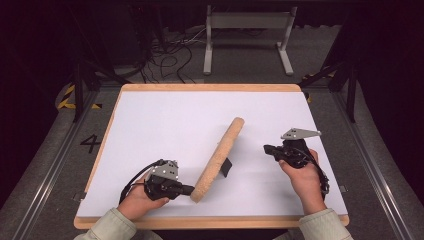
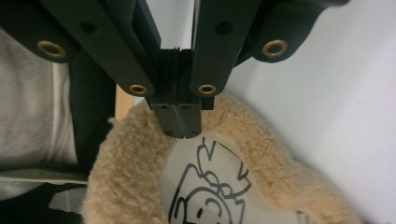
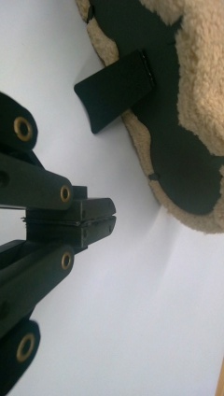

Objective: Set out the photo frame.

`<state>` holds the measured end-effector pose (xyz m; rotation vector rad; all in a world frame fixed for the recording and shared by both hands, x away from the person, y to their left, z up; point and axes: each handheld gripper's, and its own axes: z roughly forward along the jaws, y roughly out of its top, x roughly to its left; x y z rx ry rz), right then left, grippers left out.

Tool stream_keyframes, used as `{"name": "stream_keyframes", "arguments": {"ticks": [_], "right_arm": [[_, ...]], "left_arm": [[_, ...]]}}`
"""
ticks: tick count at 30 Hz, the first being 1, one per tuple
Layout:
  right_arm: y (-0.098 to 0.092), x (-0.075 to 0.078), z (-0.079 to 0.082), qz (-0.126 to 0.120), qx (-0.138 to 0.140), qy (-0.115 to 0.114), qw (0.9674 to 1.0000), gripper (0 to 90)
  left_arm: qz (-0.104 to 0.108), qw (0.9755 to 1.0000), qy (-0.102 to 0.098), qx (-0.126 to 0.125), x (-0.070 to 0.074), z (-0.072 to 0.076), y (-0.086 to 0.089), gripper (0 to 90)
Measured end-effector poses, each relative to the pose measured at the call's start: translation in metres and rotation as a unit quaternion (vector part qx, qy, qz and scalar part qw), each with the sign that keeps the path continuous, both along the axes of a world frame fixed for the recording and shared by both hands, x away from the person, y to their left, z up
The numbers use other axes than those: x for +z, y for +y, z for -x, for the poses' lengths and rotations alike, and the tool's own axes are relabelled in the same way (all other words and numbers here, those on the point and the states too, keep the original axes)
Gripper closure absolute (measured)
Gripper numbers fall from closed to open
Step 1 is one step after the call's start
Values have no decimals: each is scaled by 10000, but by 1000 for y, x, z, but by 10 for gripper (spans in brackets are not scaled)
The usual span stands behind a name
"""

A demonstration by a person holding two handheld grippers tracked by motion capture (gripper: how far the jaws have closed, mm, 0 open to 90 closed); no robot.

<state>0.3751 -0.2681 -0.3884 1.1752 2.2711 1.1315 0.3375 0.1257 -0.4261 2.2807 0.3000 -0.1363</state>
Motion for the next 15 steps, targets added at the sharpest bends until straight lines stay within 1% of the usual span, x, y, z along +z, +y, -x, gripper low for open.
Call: {"name": "stream_keyframes", "arguments": {"ticks": [1, 2, 3, 4, 6, 7, 10, 15], "right_arm": [[-1, 0, 2, 18, 10, 26, 10000, 900], [-1, 0, 4, 40, 39, 9, 10000, 900], [-1, 0, 6, 46, 46, 14, 10000, 900], [-1, 1, 8, 62, 55, 35, 10000, 900], [-2, 1, 11, 77, 55, 20, 10000, 900], [-2, 2, 12, 81, 84, -23, 9999, 900], [-3, 4, 16, 35, 82, -51, 9999, 900], [-2, 5, 20, 62, 115, -76, 9999, 900]], "left_arm": [[7, 10000, 16, -45, 0, 1, -1, 900], [18, 9999, -64, -80, 0, 0, -3, 900], [26, 9999, -99, -112, 0, 0, -4, 900], [22, 9999, -49, -157, 0, 1, -6, 900], [18, 9997, -41, -236, 0, 3, -10, 900], [10, 9996, -28, -291, 0, 3, -11, 900], [1, 9991, -23, -414, 0, 5, -19, 900], [29, 9985, 16, -546, -1, 8, -28, 899]]}}
